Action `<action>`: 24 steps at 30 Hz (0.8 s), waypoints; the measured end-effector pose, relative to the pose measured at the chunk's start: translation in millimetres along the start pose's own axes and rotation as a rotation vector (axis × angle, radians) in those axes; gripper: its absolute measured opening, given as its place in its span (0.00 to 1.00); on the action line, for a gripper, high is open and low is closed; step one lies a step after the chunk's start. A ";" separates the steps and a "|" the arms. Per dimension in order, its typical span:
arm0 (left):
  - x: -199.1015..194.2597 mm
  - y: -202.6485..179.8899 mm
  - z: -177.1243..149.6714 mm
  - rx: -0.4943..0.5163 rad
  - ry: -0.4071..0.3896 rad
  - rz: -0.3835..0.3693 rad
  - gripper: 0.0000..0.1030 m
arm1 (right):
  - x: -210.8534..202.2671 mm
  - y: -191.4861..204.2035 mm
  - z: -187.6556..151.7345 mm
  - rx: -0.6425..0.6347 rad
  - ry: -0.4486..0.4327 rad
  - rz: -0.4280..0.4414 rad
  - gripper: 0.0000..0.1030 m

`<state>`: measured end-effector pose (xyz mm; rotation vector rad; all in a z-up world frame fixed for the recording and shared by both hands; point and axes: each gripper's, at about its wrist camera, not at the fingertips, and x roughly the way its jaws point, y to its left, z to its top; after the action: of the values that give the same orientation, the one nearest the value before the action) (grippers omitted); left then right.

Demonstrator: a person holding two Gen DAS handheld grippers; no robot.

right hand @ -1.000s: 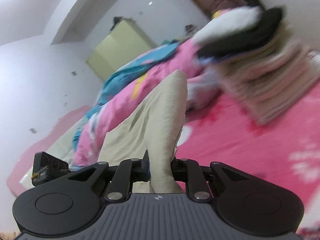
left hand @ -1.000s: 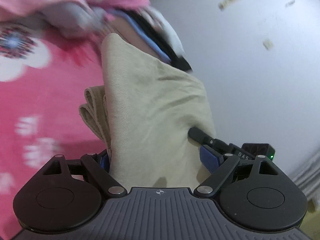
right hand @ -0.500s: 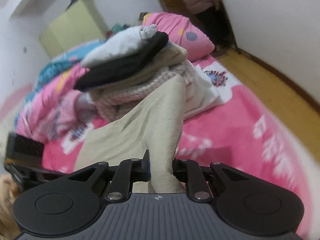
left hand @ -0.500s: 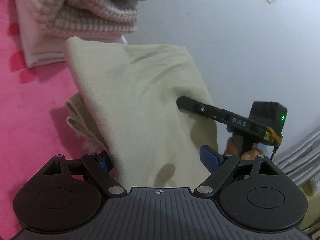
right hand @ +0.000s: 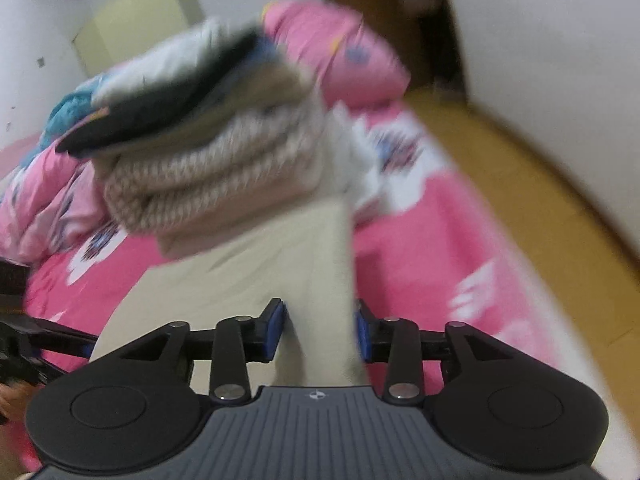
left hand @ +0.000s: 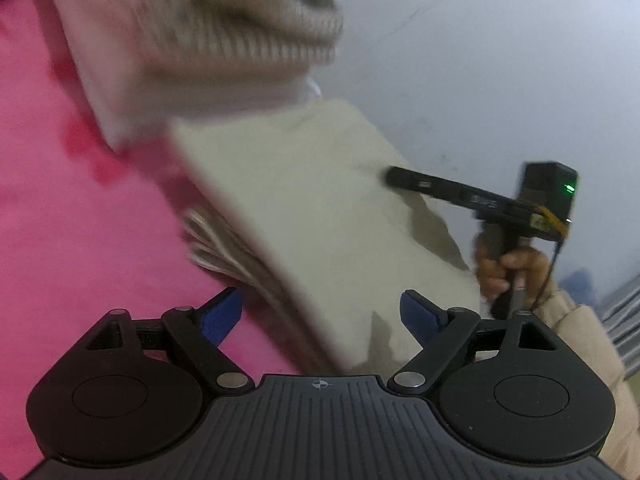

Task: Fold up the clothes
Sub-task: 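Lower the folded trousers beside the clothes stack and withdraw both tools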

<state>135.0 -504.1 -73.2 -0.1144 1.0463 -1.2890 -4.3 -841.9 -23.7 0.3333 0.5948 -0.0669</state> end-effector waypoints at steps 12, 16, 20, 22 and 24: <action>38.7 -29.9 5.8 0.360 -0.099 0.228 0.88 | 10.1 11.7 -58.9 -0.041 -0.009 -0.145 0.15; 46.6 -2.1 4.5 0.253 -0.066 0.210 0.94 | -5.6 15.3 -74.9 0.054 -0.115 -0.185 0.15; 21.0 -17.0 2.5 0.349 -0.133 0.226 0.94 | -51.4 40.5 -84.2 0.087 -0.236 -0.201 0.17; 17.8 -28.5 -1.3 0.439 -0.146 0.226 0.95 | -71.8 61.3 -100.3 0.094 -0.292 -0.180 0.18; 26.5 -36.7 -11.5 0.517 -0.119 0.242 0.97 | -75.4 79.0 -119.6 0.077 -0.309 -0.188 0.20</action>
<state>98.3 -532.9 -72.7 0.3160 0.5796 -1.2735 -118.7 -730.7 -51.6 0.3329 0.3159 -0.3175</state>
